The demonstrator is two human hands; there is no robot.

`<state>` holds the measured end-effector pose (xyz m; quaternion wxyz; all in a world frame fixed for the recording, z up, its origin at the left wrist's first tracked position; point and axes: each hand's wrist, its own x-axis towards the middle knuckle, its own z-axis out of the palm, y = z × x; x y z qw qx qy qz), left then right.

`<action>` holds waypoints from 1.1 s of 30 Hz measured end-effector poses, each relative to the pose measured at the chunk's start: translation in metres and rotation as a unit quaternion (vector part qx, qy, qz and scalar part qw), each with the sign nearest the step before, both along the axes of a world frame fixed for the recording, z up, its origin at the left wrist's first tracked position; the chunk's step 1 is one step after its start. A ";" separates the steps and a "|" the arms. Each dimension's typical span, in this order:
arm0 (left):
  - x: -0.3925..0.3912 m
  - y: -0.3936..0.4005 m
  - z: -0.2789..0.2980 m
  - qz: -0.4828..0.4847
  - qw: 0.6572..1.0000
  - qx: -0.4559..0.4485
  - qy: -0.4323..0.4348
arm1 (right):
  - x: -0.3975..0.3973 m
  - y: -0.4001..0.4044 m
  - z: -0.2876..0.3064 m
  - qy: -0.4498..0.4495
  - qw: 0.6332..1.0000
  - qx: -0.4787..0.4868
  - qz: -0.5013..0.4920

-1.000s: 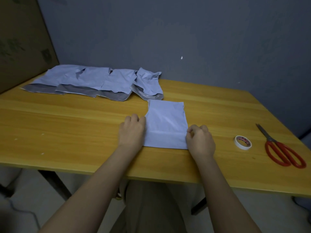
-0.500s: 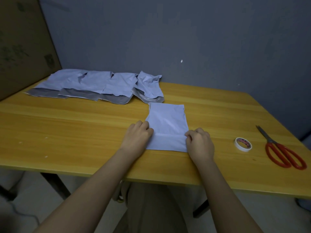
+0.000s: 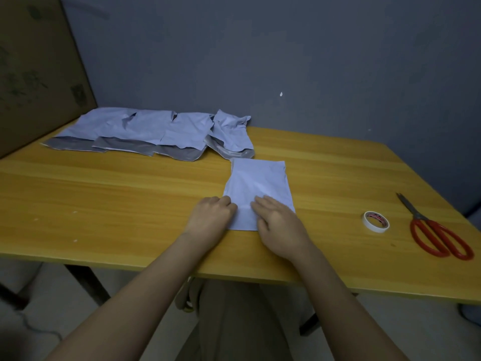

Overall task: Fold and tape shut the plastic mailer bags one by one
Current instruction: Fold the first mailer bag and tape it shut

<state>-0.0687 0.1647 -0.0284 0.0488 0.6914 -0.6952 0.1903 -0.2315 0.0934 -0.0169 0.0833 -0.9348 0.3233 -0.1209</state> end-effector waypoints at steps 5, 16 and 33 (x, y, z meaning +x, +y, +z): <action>-0.002 0.002 -0.003 0.011 1.000 -0.012 0.008 | 0.004 0.007 -0.013 0.062 0.994 0.093 -0.005; -0.008 0.001 0.000 0.079 0.996 0.013 0.035 | -0.042 -0.008 -0.014 0.069 0.982 0.100 -0.145; -0.050 -0.014 -0.002 0.084 0.954 0.165 0.237 | -0.044 -0.007 -0.010 0.088 0.983 0.092 -0.133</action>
